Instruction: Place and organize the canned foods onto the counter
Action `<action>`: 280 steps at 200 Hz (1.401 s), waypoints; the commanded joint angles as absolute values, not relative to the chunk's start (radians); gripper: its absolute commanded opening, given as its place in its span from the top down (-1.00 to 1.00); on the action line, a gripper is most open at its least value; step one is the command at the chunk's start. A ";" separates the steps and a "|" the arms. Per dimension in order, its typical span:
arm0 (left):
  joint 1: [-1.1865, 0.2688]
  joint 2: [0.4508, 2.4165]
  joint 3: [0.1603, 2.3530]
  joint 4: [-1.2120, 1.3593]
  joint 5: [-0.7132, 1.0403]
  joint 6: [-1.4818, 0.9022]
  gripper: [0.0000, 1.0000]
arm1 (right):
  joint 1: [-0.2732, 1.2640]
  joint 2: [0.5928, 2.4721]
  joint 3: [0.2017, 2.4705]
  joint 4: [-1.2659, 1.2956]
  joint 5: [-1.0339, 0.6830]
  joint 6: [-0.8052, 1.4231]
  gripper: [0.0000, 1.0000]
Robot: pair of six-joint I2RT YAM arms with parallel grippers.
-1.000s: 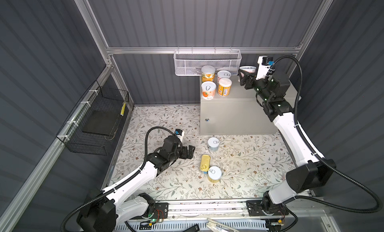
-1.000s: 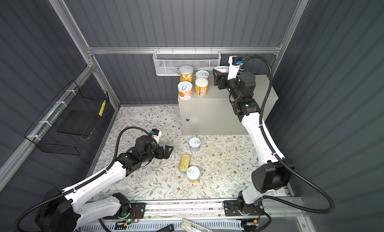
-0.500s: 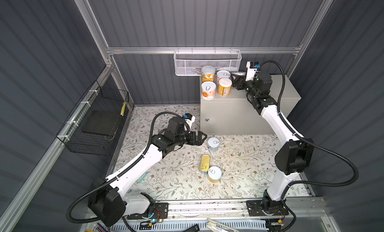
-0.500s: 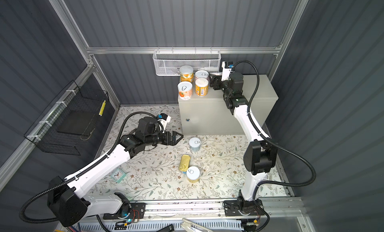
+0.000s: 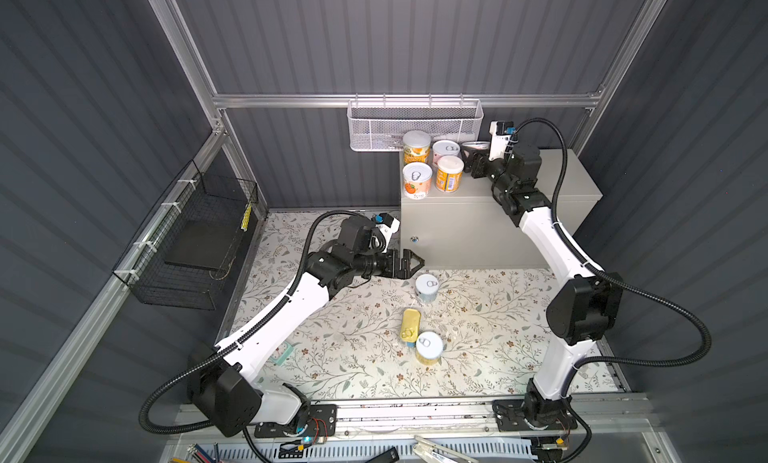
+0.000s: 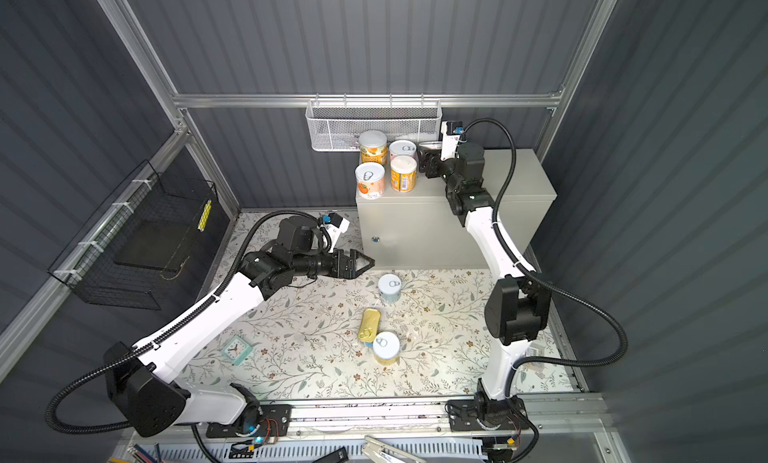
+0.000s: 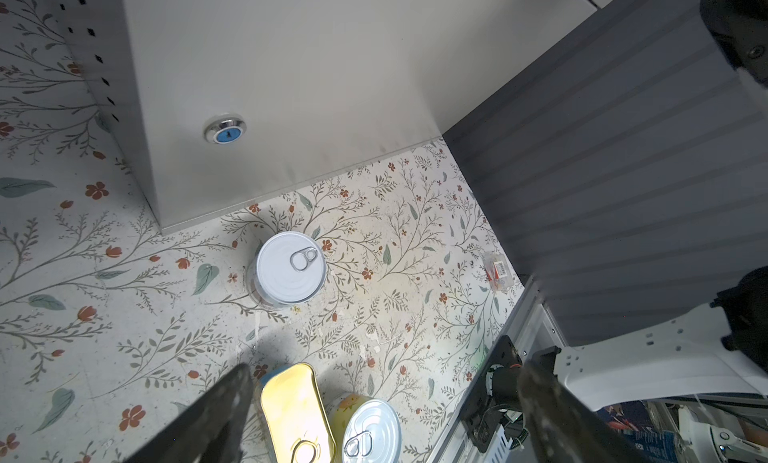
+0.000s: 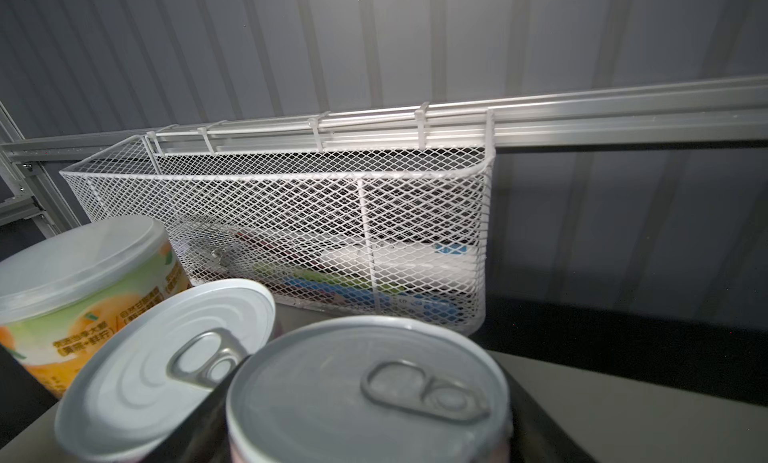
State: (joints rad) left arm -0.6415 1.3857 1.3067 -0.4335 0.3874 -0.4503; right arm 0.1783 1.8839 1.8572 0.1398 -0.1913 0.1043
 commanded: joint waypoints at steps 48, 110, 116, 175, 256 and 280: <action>-0.638 1.358 1.338 -0.441 0.388 -0.448 -0.99 | 0.187 1.827 1.743 0.227 -0.191 0.087 -0.91; -0.636 1.354 1.346 -0.419 0.359 -0.457 -1.00 | 0.187 1.808 1.706 0.236 -0.186 0.077 -0.97; -0.635 1.352 1.349 -0.421 0.348 -0.458 -1.00 | 0.187 1.806 1.701 0.239 -0.185 0.077 -0.97; -0.632 1.369 1.279 -0.428 0.214 -0.443 -0.99 | 0.187 1.783 1.687 0.256 -0.192 0.075 -0.98; -0.632 1.396 1.210 -0.414 0.206 -0.443 -0.99 | 0.188 1.666 1.669 0.222 -0.169 0.060 -0.98; -0.632 1.405 1.206 -0.412 0.204 -0.430 -0.99 | 0.187 1.607 1.624 0.229 -0.146 0.048 -0.98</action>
State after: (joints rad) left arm -0.6392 1.3903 1.2152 -0.4210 0.2127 -0.4530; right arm 0.1829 1.6611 1.6650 0.2165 -0.1741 0.0692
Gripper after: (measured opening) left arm 0.997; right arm 0.988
